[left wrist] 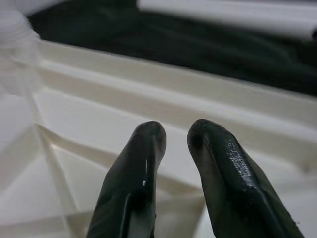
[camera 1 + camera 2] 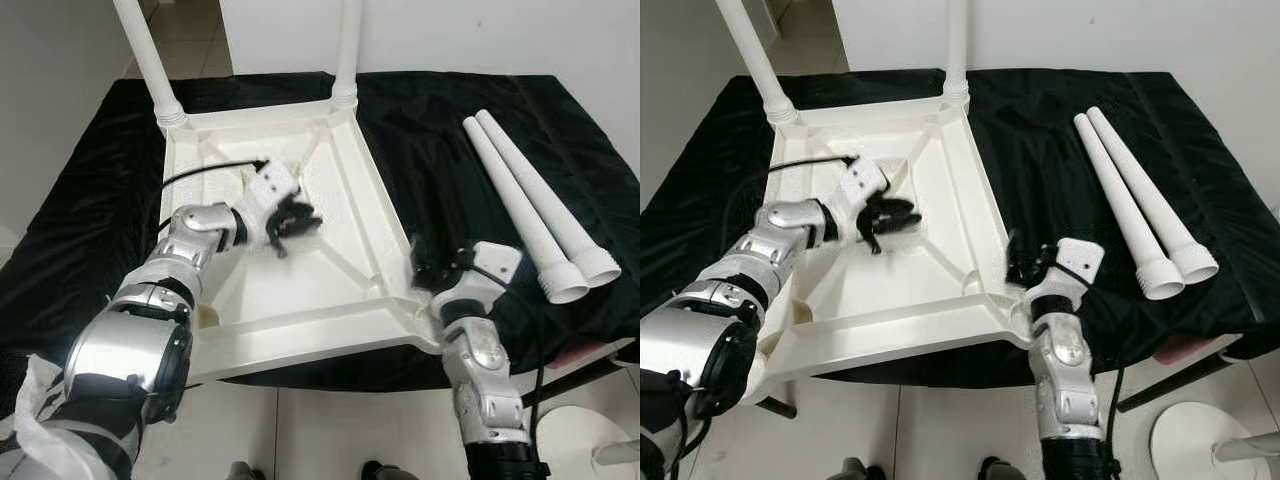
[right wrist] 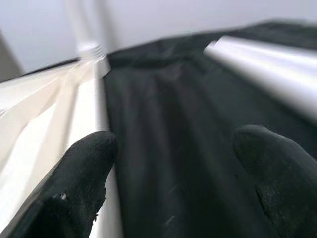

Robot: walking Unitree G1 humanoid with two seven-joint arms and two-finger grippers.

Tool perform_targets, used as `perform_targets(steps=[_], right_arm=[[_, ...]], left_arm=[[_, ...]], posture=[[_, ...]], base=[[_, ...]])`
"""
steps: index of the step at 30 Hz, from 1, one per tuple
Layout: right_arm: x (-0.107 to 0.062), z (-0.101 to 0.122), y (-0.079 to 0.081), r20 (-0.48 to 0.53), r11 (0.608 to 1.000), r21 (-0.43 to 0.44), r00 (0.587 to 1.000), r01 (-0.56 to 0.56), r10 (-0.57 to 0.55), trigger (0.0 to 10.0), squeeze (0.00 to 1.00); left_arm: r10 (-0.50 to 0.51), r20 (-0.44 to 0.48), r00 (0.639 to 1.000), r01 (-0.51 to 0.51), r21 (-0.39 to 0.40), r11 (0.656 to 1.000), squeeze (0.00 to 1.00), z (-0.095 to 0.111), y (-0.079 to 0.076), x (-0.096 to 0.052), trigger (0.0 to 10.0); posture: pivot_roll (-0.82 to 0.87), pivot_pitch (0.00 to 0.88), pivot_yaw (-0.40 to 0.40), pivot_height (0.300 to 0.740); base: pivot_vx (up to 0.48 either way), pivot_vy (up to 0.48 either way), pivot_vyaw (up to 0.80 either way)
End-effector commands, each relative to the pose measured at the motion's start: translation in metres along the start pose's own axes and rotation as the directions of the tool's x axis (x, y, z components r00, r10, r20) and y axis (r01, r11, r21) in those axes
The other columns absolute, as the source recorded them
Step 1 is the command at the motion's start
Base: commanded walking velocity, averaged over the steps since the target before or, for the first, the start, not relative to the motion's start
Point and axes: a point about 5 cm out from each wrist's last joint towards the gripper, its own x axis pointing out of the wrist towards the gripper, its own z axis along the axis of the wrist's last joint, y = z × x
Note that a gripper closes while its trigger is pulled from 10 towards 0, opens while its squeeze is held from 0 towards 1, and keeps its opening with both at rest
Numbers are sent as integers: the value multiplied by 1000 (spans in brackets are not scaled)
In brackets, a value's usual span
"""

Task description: Building children table

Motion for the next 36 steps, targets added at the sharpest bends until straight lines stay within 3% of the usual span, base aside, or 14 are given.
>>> perform_targets(steps=[1,8,10,13,15,19,21,23,24,27,29,36], right_arm=[[2,4,-15,33,996,-22,996,84,-83,10000,0],[3,9,-33,62,985,-17,983,173,-172,10000,0],[-1,8,-41,62,972,46,971,229,-231,10000,0],[-4,7,-43,59,965,75,965,252,-257,10000,0],[-13,4,-47,55,945,110,947,309,-316,10000,0],[-17,2,-48,51,937,115,940,330,-338,10000,0],[-26,-2,-50,35,916,123,921,382,-389,10000,0],[-28,-4,-51,30,910,123,915,397,-403,10000,0],[-36,-8,-53,14,894,108,898,436,-440,10000,0],[-39,-10,-54,10,889,99,893,447,-450,10000,0],[-43,-15,-54,-10,886,106,891,451,-453,10000,0],[-46,-15,-58,-17,877,132,885,462,-464,10000,0]], left_arm=[[60,66,996,-52,-112,992,0,0,1,-2,10000],[109,83,991,-90,-204,975,0,-1,-1,-2,10000],[113,112,987,-83,-244,966,0,-4,-12,-1,10000],[114,121,986,-78,-269,960,0,-6,-17,-1,10000],[88,121,989,-48,-301,953,0,-13,-32,1,10000],[74,119,990,-33,-316,948,0,-16,-39,1,10000],[40,120,992,3,-341,940,0,-20,-57,2,10000],[35,118,992,9,-353,936,0,-20,-62,1,10000],[32,111,993,8,-340,940,0,-21,-72,0,10000],[36,108,993,3,-343,939,0,-22,-74,1,10000],[1,95,996,31,-341,939,0,-24,-93,1,10000],[-19,75,997,44,-350,936,0,-22,-111,1,10000]], posture=[[-61,115,60,740],[-54,105,54,740],[-49,99,49,740],[-48,99,49,740],[-47,99,46,740],[-47,99,46,740],[-46,108,46,740],[-46,108,46,740],[-50,112,48,740],[-53,113,50,740],[-58,114,53,740],[-61,115,55,740]], base=[[0,0,0],[0,0,0],[0,0,0],[0,0,0],[0,0,0],[0,0,0],[0,0,0],[0,0,0],[0,0,0],[0,0,0],[0,0,0],[0,0,0]])
